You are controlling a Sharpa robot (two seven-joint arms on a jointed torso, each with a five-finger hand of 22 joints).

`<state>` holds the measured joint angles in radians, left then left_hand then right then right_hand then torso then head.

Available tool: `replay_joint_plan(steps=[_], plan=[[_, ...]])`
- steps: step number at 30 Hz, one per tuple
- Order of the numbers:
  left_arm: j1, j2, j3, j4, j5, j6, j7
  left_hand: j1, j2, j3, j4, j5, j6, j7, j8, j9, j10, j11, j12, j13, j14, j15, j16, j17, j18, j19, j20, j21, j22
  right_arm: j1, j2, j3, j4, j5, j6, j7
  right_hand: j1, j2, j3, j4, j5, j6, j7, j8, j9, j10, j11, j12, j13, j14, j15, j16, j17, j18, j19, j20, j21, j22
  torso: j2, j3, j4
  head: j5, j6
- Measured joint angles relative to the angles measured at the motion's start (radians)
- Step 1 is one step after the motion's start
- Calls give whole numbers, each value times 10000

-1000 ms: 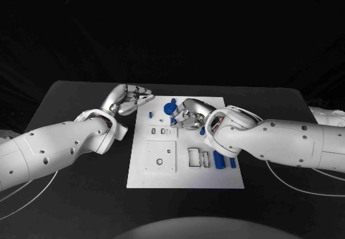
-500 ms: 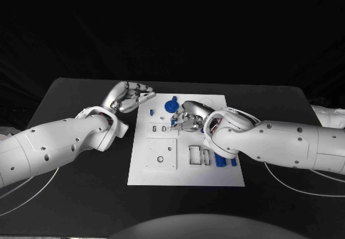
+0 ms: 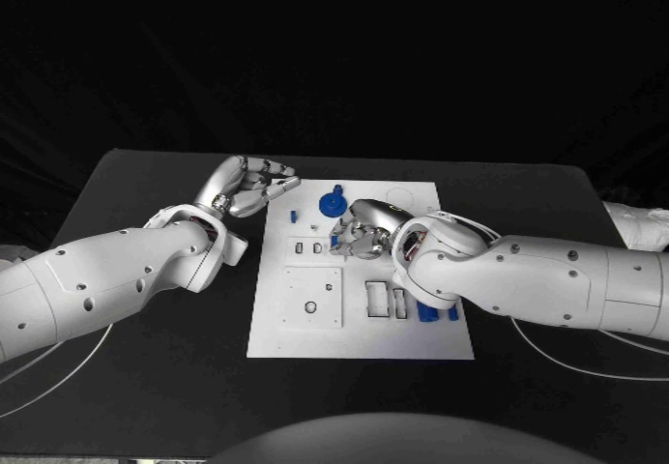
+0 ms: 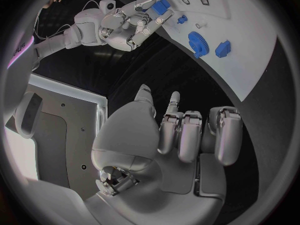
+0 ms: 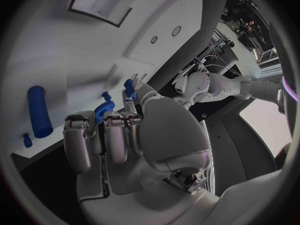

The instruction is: Assemble the parts on the task board

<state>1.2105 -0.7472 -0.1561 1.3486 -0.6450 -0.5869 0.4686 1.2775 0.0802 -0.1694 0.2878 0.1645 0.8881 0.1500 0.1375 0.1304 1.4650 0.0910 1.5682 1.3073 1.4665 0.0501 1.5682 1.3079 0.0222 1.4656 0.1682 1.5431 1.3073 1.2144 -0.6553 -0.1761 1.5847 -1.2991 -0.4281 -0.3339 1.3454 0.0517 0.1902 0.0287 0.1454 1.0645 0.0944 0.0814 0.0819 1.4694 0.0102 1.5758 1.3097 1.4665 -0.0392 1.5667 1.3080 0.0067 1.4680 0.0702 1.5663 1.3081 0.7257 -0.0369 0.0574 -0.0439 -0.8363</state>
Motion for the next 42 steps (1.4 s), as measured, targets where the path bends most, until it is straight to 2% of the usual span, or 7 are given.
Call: replay_joint_plan(steps=[11, 17, 26, 28, 33, 35, 42], plan=[[0, 14, 0, -5, -4, -1, 0, 0, 0, 0, 0, 0, 0, 0, 0, 0, 0, 0, 0, 8, 0, 0, 0, -1, 0, 0, 0, 0, 0, -33, 60, -1, -50, -202, 121, -20, -74, -32, -11, -11, -1, -32, 26, 7, -21, -35, 35, 0, -2, -20, 52, 0, -1, 0, 0, 0, 0, -1, -3, -2, -3, -56, -27], [0, 15, 0, -5, -5, -1, 1, 0, 0, 0, 0, 0, 0, 0, 0, 0, 0, 0, 0, 7, 0, 0, 0, -2, 0, 0, 0, 0, 0, -40, 50, -2, -99, -245, 158, -40, -167, -47, -12, -11, -2, -87, 77, -70, -22, -33, 108, -1, -3, 0, 71, 0, -2, 0, -36, 36, 0, -2, -1, -2, 10, -158, -32], [0, 25, 0, -10, -19, -2, 1, 0, 0, 0, 0, 0, 0, 0, 1, 0, 0, 0, 0, 6, 0, 0, 0, -2, 0, 0, 0, 0, 0, -45, 56, -4, -149, -271, 252, -67, -167, -47, -11, -11, -3, -111, 100, -107, -61, -33, 108, -1, -2, -4, 74, 0, -3, -1, 0, 71, 0, -3, -1, -7, 10, -152, -49], [0, 38, 0, -10, -38, -3, 1, 0, 0, 0, 1, 0, 0, 0, 1, 0, 0, 0, 0, 5, 0, 0, 0, -3, 0, 0, 0, 0, 0, -56, 56, -4, -159, -274, 272, -72, -167, -47, -11, -11, -2, -187, 155, -135, -65, -34, 108, 0, -2, 1, 144, 0, -3, -1, -22, 93, 0, -4, -3, -8, 10, -158, -58], [0, 51, 0, -12, -88, -4, 1, 41, 41, -23, 24, 0, 0, 0, 1, 0, 0, 0, 0, 5, 0, 0, 0, -3, -1, 0, 0, 0, 0, -80, 46, -6, -170, -278, 314, -81, -236, -111, -39, 17, -49, -432, 170, -159, -112, -33, 108, 0, -1, 1, 144, 0, -4, -1, -17, 128, 0, -4, -5, -7, 10, -161, -53], [0, 51, 2, -15, -105, -5, 1, 53, 53, -28, 30, 0, 0, 0, 1, 0, 0, 0, 0, 5, 0, 0, 0, -3, 0, 0, 0, 0, 0, -80, 45, -6, -175, -280, 334, -83, -378, -79, -61, 40, -84, -625, 177, -153, -148, -34, 180, -1, -1, 1, 144, 0, -4, 0, -2, 143, 0, -4, -5, -7, 9, -156, -51], [0, 62, 2, -29, -142, -6, 1, 53, 53, -29, 30, 0, 0, 0, 1, 0, 0, 0, 0, 5, 0, 0, 0, -3, 0, 0, 0, 0, 0, -90, 46, -6, -206, -281, 444, -101, -552, -314, -204, 101, -318, -985, 222, -182, -161, -34, 179, -1, -2, 0, 215, 0, -5, 0, -37, 179, 0, -5, -4, -1, 4, -165, -60]])
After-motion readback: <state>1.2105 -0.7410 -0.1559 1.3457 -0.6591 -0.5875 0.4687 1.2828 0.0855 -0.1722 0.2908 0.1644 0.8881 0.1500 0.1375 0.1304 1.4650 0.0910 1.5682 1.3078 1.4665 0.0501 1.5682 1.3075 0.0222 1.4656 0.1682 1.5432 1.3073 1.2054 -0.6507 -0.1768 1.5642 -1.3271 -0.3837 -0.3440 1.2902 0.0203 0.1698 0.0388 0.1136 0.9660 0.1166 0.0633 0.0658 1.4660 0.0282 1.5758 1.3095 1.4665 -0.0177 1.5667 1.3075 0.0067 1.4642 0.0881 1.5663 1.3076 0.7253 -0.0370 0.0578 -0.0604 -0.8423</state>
